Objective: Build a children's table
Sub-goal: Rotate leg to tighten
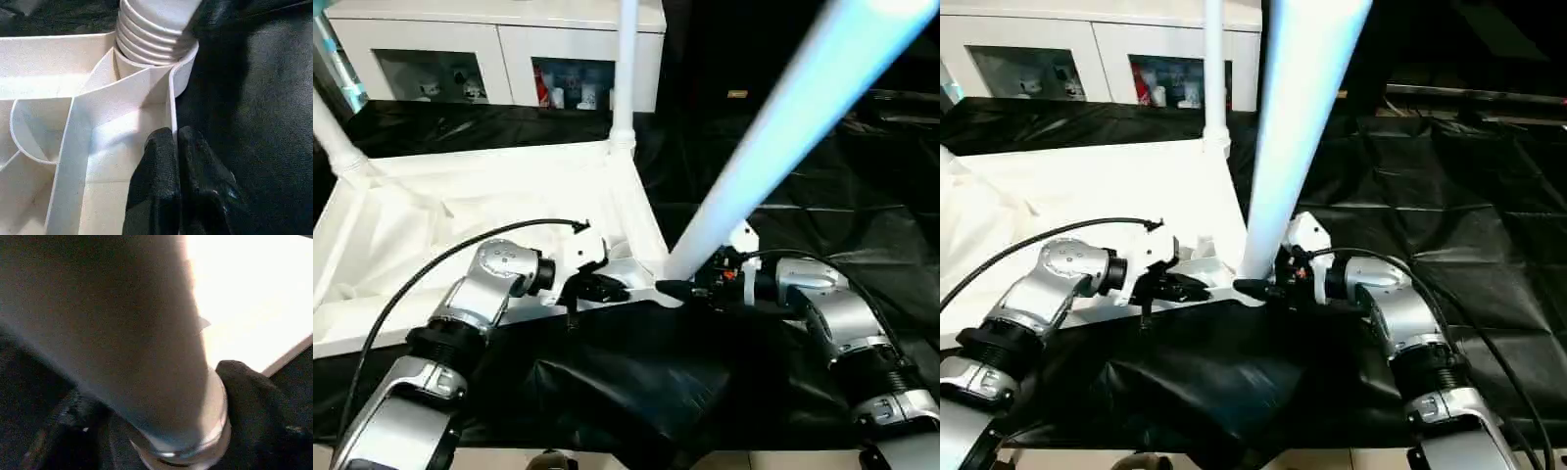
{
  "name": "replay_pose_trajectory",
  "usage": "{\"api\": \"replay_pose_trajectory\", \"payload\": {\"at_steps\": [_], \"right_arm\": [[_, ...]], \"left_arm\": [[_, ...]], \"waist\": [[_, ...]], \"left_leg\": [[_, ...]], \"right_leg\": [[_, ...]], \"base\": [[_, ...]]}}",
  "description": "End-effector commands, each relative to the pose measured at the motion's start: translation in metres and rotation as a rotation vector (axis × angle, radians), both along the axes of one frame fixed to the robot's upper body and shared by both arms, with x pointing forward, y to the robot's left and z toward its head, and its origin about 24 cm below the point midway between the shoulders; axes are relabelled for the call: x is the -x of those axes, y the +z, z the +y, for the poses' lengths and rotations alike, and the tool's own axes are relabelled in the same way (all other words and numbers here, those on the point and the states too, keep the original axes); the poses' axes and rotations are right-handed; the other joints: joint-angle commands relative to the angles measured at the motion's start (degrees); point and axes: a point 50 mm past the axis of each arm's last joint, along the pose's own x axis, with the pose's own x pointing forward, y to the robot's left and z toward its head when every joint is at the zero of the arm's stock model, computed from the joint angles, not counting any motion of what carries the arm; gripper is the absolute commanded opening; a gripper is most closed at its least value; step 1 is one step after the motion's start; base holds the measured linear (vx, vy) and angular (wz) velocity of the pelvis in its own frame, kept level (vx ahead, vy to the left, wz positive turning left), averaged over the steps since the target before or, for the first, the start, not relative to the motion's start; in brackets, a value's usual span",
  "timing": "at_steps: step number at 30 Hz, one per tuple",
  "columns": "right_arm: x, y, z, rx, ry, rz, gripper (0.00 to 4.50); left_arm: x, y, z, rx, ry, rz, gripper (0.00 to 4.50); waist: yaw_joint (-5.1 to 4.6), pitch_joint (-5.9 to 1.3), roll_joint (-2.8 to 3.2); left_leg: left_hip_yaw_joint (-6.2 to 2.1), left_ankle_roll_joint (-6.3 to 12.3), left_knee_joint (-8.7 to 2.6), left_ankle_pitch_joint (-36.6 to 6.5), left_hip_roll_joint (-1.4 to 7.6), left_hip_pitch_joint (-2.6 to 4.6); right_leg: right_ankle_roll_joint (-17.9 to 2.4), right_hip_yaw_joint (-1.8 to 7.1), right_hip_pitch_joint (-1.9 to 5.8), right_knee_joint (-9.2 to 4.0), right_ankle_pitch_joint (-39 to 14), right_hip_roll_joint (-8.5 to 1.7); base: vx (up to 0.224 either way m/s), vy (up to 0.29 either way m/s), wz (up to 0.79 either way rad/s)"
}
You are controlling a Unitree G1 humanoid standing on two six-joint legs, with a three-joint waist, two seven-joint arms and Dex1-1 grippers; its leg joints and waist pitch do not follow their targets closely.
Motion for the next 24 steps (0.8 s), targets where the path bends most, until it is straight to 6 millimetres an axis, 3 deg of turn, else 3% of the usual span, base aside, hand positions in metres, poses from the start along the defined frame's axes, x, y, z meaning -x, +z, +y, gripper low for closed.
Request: {"api": "replay_pose_trajectory", "payload": {"at_steps": [1, 5, 17, 24], "right_arm": [[-0.002, 0.002, 0.000, -0.024, -0.008, 0.008, 3.04], [-0.002, 0.002, 0.001, -0.045, -0.011, 0.009, 2.76], [0.000, -0.006, -0.006, -0.096, 0.008, 0.130, 2.72], [-0.004, -0.022, -0.011, -0.071, -0.029, 0.266, 2.72]], "left_arm": [[-0.001, 0.012, -0.010, 0.070, -0.059, -0.038, 0.00], [-0.001, 0.012, -0.009, 0.061, -0.064, -0.036, 0.00], [0.002, 0.010, -0.006, 0.044, -0.104, -0.004, 0.00], [0.006, 0.009, -0.004, 0.019, -0.151, 0.037, 0.00]], "waist": [[-0.07, -4.28, 0.20], [0.07, -4.28, 0.42], [0.43, -4.50, 0.55], [0.43, -4.46, 0.77]], "left_leg": [[-1.17, 4.25, -3.29, -4.53, 2.88, 1.74], [-1.21, 3.90, -3.30, -5.24, 2.90, 1.76], [-1.19, 4.23, -3.06, -4.55, 2.95, 1.77], [-1.22, 3.28, -3.10, -5.83, 2.93, 1.78]], "right_leg": [[-15.44, 2.40, 2.89, -3.17, 5.94, -4.72], [-15.55, 2.37, 2.91, -3.17, 5.41, -4.76], [-16.28, 2.24, 2.93, -2.82, 7.54, -4.65], [-16.99, 2.16, 2.95, -2.88, 5.96, -4.74]], "base": [[0.000, 0.000, 0.00], [0.000, 0.000, 0.00], [0.000, 0.000, 0.00], [0.000, 0.000, 0.00]]}}
